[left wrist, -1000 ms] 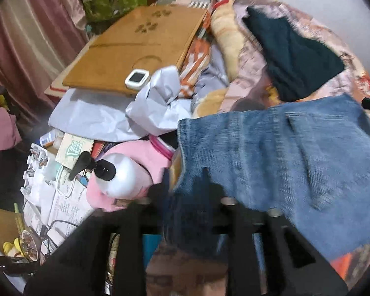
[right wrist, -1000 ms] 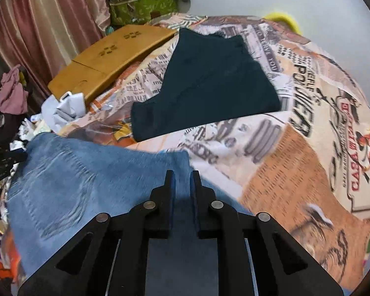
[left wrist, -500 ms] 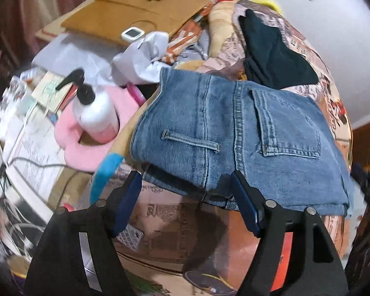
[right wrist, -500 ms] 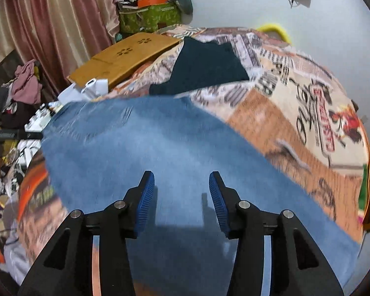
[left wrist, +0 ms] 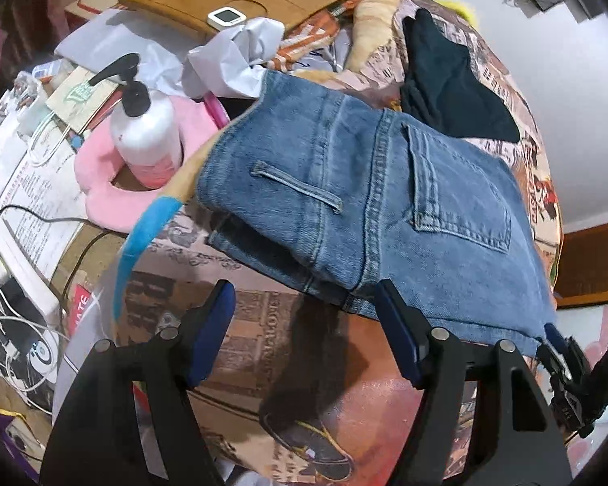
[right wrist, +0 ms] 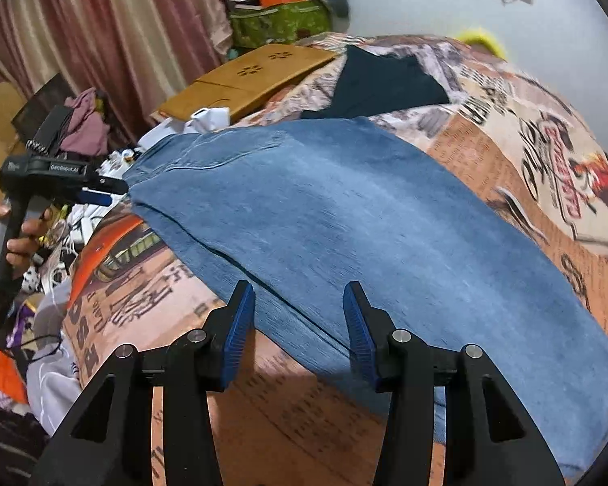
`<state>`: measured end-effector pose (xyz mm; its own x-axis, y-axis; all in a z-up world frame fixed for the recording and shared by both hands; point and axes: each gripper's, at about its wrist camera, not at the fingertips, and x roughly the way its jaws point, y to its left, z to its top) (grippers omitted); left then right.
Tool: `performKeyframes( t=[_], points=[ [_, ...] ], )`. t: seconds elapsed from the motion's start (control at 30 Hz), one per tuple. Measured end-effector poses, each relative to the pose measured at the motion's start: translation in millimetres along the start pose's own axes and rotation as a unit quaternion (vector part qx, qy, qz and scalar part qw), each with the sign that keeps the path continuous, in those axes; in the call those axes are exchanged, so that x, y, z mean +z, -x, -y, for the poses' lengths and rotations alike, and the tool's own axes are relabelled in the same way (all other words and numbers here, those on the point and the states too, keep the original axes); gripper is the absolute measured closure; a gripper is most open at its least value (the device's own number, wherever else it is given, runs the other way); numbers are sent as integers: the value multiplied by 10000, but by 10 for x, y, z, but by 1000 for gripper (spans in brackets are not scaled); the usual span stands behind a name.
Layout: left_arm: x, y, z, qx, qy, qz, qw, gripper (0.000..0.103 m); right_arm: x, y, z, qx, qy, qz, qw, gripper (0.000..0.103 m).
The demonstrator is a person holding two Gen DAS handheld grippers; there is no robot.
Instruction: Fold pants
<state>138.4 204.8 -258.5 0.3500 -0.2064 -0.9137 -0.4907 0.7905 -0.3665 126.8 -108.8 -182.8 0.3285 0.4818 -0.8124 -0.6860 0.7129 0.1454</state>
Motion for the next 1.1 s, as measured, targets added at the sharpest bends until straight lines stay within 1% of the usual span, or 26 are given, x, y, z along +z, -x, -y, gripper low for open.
performKeyframes(
  t=[0.1, 0.17, 0.2, 0.23, 0.27, 0.3, 0.33, 0.37, 0.43, 0.47, 0.53, 0.6, 0.63, 0.7, 0.77, 0.8, 0.83, 0.87, 0.9, 0.93, 0.97, 1.0, 1.03, 1.07, 1.1],
  points=[
    [79, -64, 60, -95, 72, -4, 9999, 33, 41, -51, -49, 55, 83, 72, 9999, 60],
    [125, -106, 127, -80, -6, 47, 10000, 39, 89, -110, -84, 94, 160, 95, 9998, 62],
    [144, -134, 171, -31, -76, 64, 9999, 50, 93, -124, -107, 83, 195, 102, 9997, 64],
    [160, -168, 247, 164, -197, 116, 9996, 56, 110, -154, -138, 80, 275, 102, 9995, 70],
    [161, -172, 297, 316, -319, 242, 9987, 60, 118, -161, -166, 74, 345, 138, 9993, 73],
    [158, -164, 360, 513, -505, 392, 9966, 69, 121, -157, -184, 60, 392, 161, 9991, 79],
    [150, -139, 418, 746, -691, 557, 9933, 86, 134, -161, -204, 68, 464, 174, 9987, 84],
    [137, -92, 466, 977, -856, 754, 9887, 90, 140, -158, -213, 66, 493, 186, 9986, 87],
    [96, 56, 524, 1006, -1053, 1129, 9829, 90, 138, -130, -218, 99, 449, 222, 9987, 91],
    [83, 118, 533, 1022, -1116, 1245, 9806, 91, 139, -104, -203, 127, 385, 266, 9988, 93],
    [9, 309, 587, 1053, -1394, 1588, 9717, 90, 143, -28, -170, 213, 224, 368, 9988, 98],
    [-59, 384, 619, 1132, -1585, 1711, 9658, 90, 147, 30, -176, 317, 132, 375, 9987, 98],
    [-76, 372, 622, 1181, -1658, 1699, 9642, 90, 135, 52, -191, 335, 128, 363, 9987, 98],
    [-74, 285, 589, 1243, -1674, 1569, 9653, 90, 84, 23, -227, 388, 116, 147, 9991, 98],
    [-61, 82, 445, 1124, -1522, 1179, 9748, 90, 56, -18, -250, 421, 117, -63, 9990, 98],
    [-68, -6, 379, 1031, -1436, 1020, 9789, 89, 57, -5, -250, 441, 119, -103, 9989, 98],
    [-98, -83, 332, 972, -1388, 910, 9813, 87, 82, 39, -246, 505, 94, -90, 9986, 98],
    [-123, -129, 318, 969, -1387, 871, 9817, 86, 116, 87, -219, 549, 33, -22, 9985, 96],
    [-159, -160, 306, 1010, -1444, 891, 9803, 83, 149, 119, -187, 563, -17, 52, 9984, 95],
    [-194, -147, 326, 1105, -1513, 964, 9776, 80, 216, 164, -149, 519, -90, 195, 9984, 86],
    [-214, -120, 340, 1183, -1565, 1010, 9754, 79, 276, 176, -108, 415, -149, 302, 9986, 78],
    [-236, -91, 351, 1217, -1586, 1027, 9744, 75, 325, 170, -62, 279, -230, 393, 9986, 52],
    [-262, -40, 356, 1293, -1609, 1071, 9726, 70, 374, 146, -3, 120, -339, 515, 9980, 33],
    [-279, -4, 354, 1350, -1627, 1098, 9712, 66, 398, 113, 65, -27, -468, 665, 9967, 30],
    [-291, 28, 343, 1428, -1639, 1114, 9697, 58, 411, 79, 129, -114, -575, 717, 9957, 30]
  ],
)
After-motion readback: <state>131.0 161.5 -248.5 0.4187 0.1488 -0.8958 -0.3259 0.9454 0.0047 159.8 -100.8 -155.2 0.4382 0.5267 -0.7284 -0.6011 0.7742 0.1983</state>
